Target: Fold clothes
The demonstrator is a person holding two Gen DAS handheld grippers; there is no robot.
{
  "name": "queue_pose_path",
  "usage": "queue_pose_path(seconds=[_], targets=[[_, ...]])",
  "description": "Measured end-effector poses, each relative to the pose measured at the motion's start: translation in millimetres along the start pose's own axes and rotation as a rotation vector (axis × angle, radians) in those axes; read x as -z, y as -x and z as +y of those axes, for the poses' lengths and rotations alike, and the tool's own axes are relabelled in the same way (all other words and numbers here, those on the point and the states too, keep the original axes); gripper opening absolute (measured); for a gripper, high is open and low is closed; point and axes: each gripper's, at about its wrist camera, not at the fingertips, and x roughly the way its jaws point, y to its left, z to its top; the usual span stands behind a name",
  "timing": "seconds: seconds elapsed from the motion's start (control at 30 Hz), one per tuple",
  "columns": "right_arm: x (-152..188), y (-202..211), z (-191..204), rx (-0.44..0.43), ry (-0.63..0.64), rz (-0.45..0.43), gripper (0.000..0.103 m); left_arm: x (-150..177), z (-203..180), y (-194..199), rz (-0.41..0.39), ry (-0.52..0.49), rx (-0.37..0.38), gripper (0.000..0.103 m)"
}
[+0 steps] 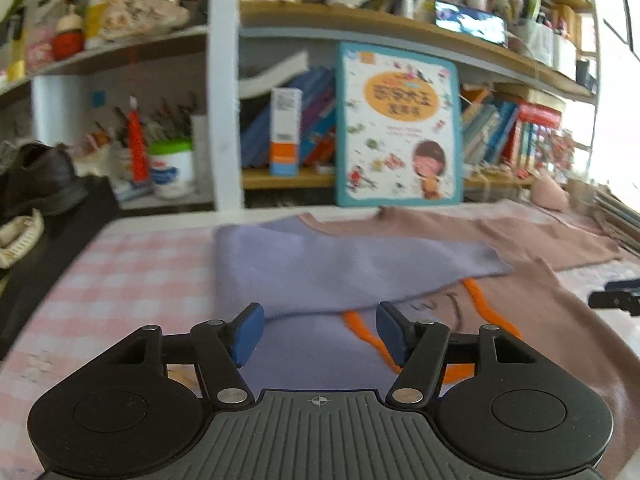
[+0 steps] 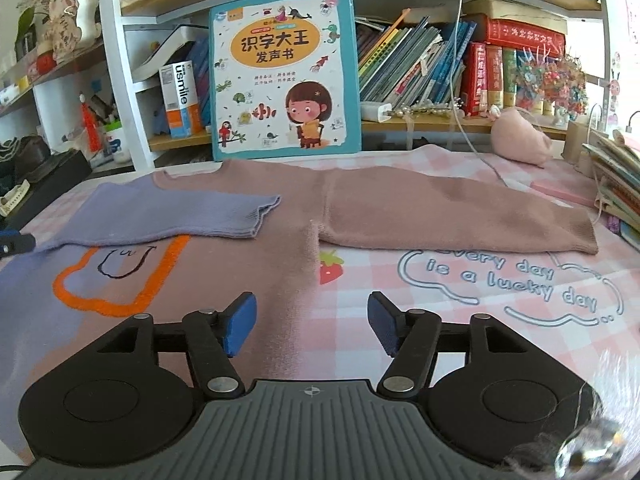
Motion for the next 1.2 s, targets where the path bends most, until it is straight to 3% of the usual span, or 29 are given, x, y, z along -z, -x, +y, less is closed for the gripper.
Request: queue_pose_path(seconds=[0.2, 0.47, 0.77, 1.0, 1.2], targets=[[-10.9, -1.6, -20.5, 0.045, 0.001, -0.019, 0.062, 8.4, -24.3, -10.9, 0.033, -0.060, 0.053, 0.068], [-34.8, -13.7, -89.1, 0.190, -0.021, -0.012, 0.063, 17.1, -35.8, -24.4, 0.088, -0.103, 0.059, 0.069], [-41.1, -33.3, -179.2, 0.292, -0.261, 0.034, 0.063, 20.4, -40.2, -26.5, 0.108, -0.122, 0.054, 0.076], [-44.3, -43.2, -210.3, 0.384, -0.294, 0.037, 0.061, 20.3, -41.3, -27.1, 0.106, -0.126, 0.036, 0.076], [-43.1, -52.1, -224.9, 0.407, -0.315, 0.038, 0.055, 20.3, -37.0, -27.1, 0.102, -0.101, 0.029, 0.077]])
